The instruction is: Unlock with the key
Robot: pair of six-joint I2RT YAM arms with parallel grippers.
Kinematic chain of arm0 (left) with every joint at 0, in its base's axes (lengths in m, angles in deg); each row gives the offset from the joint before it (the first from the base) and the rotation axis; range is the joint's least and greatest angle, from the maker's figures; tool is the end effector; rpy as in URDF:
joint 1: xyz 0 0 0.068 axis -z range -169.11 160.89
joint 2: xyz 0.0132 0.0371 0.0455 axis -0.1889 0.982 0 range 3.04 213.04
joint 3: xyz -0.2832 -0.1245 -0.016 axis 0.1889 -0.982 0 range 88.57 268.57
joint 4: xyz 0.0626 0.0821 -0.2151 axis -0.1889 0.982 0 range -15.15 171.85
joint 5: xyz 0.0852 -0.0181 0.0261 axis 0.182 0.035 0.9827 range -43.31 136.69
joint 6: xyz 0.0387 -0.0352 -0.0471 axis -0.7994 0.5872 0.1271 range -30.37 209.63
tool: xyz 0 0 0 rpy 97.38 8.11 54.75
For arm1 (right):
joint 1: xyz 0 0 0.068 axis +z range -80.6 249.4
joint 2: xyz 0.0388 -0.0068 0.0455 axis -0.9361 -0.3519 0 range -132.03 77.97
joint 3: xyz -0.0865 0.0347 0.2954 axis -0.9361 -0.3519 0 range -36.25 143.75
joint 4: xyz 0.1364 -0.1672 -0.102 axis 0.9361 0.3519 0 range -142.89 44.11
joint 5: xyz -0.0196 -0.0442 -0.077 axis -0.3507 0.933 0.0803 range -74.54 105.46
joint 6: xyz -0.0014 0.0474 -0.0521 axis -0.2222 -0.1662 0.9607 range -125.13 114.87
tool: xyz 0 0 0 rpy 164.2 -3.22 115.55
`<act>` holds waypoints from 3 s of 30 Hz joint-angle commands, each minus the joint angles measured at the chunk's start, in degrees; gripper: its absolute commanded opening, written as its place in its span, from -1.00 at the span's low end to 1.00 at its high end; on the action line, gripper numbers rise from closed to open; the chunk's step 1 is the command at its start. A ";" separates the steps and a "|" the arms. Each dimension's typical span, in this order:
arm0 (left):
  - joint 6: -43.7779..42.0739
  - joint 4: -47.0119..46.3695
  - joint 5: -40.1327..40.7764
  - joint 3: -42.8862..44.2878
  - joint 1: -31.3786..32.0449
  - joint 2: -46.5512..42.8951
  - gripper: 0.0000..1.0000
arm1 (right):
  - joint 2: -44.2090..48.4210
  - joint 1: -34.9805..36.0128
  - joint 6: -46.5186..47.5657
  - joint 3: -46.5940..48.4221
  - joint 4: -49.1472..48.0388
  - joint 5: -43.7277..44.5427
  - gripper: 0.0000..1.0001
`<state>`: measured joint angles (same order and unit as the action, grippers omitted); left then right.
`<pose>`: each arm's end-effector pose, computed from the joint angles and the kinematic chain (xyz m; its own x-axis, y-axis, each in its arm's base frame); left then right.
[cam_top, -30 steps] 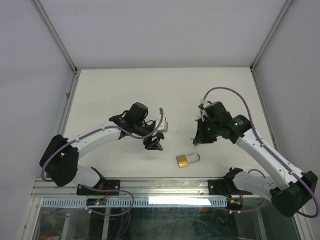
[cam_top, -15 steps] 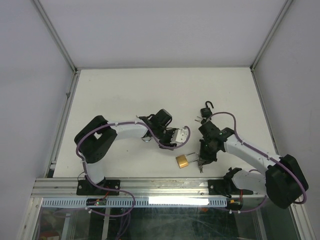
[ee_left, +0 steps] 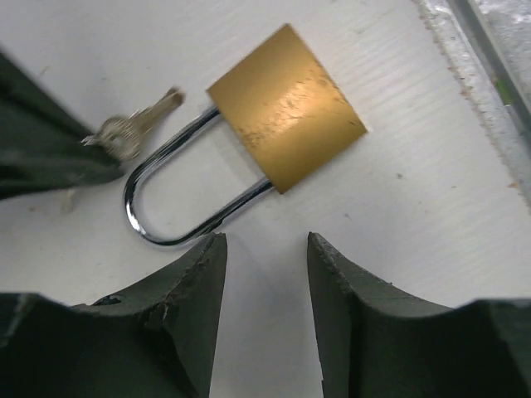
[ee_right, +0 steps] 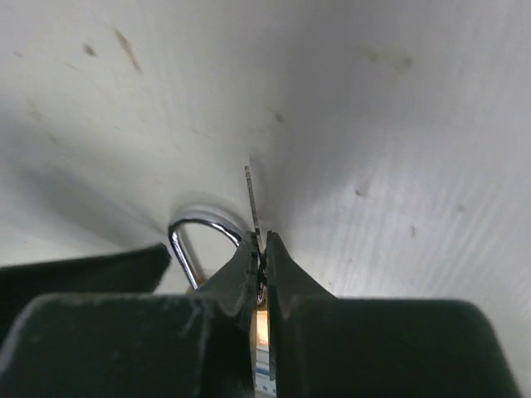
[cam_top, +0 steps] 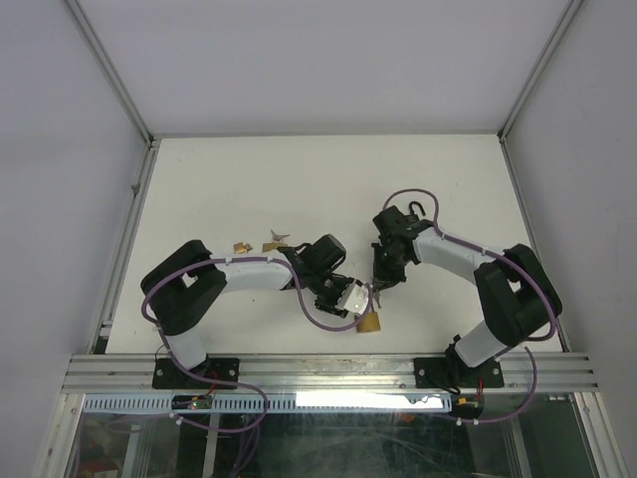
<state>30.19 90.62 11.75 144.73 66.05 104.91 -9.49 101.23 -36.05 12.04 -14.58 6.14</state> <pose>0.1655 -0.2953 0.1866 0.4588 0.5766 -0.6760 0.8537 -0.4971 0.1553 0.2022 0.1367 0.1947 -0.9943 -0.0204 -0.1049 -0.0459 0.9679 0.2471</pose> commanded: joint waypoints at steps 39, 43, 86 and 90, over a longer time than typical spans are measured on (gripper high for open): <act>-45.84 54.90 -5.06 46.58 6.03 25.65 0.98 | 25.78 -19.75 7.98 4.16 22.28 -2.10 -1.00; -45.92 54.15 -2.99 46.57 7.33 27.25 0.98 | 26.92 -20.33 11.45 5.19 21.90 -7.95 -1.00; -15.65 20.52 -15.63 24.71 -11.03 -16.23 0.98 | 31.44 -23.89 10.64 28.61 15.25 -57.21 -1.00; -18.87 -13.17 0.55 3.14 -11.90 -34.80 0.98 | 32.80 -23.58 -8.95 16.12 -5.17 -59.17 -1.00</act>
<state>9.98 108.04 3.40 164.14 52.67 84.27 22.62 77.56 -24.66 37.00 -3.19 -53.27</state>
